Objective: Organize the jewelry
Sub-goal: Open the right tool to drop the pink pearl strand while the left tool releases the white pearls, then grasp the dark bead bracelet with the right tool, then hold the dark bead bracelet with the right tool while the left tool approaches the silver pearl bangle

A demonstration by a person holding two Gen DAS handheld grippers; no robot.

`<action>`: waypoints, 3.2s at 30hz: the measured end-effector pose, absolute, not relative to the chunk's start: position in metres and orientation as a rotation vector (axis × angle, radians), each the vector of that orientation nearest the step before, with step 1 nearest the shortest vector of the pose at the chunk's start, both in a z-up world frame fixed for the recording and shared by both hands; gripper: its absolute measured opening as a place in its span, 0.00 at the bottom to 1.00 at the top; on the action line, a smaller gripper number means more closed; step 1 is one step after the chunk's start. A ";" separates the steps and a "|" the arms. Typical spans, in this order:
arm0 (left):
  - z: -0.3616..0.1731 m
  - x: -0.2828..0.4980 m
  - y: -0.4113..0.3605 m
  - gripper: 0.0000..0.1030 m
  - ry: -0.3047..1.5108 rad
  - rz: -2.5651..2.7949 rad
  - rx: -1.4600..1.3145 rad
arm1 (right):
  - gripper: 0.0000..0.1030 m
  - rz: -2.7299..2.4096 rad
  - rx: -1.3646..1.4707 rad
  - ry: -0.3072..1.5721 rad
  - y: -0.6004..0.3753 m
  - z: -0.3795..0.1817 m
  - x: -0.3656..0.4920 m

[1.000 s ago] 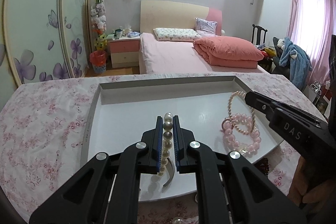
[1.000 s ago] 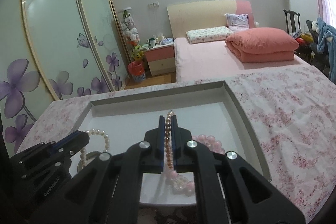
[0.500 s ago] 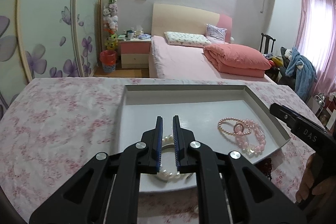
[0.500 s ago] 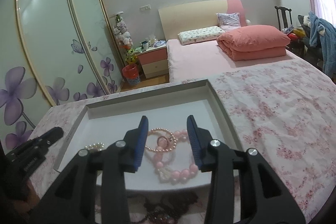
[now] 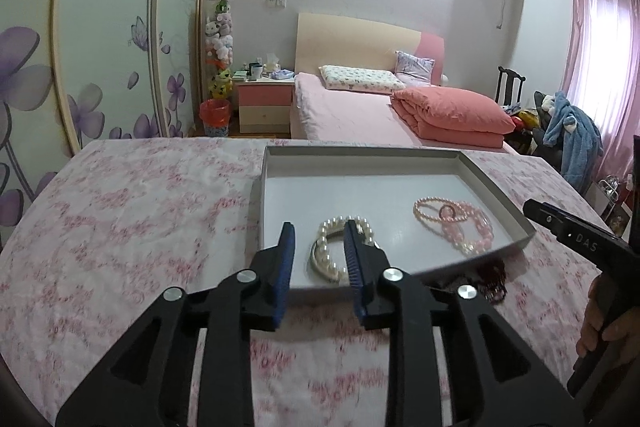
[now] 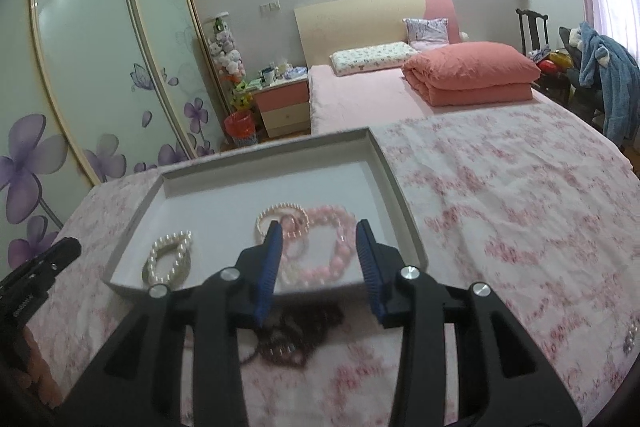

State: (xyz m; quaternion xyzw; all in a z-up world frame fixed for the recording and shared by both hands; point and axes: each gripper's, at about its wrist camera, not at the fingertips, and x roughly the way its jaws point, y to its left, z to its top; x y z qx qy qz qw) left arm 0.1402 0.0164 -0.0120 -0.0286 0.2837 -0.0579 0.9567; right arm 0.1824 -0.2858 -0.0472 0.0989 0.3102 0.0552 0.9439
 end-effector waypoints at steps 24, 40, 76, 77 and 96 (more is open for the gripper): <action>-0.022 0.111 0.039 0.48 0.592 -0.087 -0.116 | 0.39 0.150 0.120 0.874 -0.260 -0.096 0.186; -0.026 0.106 0.036 0.53 0.611 -0.099 -0.124 | 0.13 0.151 0.020 0.888 -0.250 -0.100 0.184; -0.084 0.134 -0.085 0.72 0.905 -0.240 0.137 | 0.11 0.087 0.108 0.886 -0.298 -0.101 0.170; -0.083 0.133 -0.084 0.69 0.900 -0.239 0.136 | 0.11 0.087 0.108 0.886 -0.298 -0.101 0.169; -0.083 0.128 -0.029 0.75 0.906 -0.203 0.137 | 0.12 0.157 0.056 0.889 -0.273 -0.102 0.164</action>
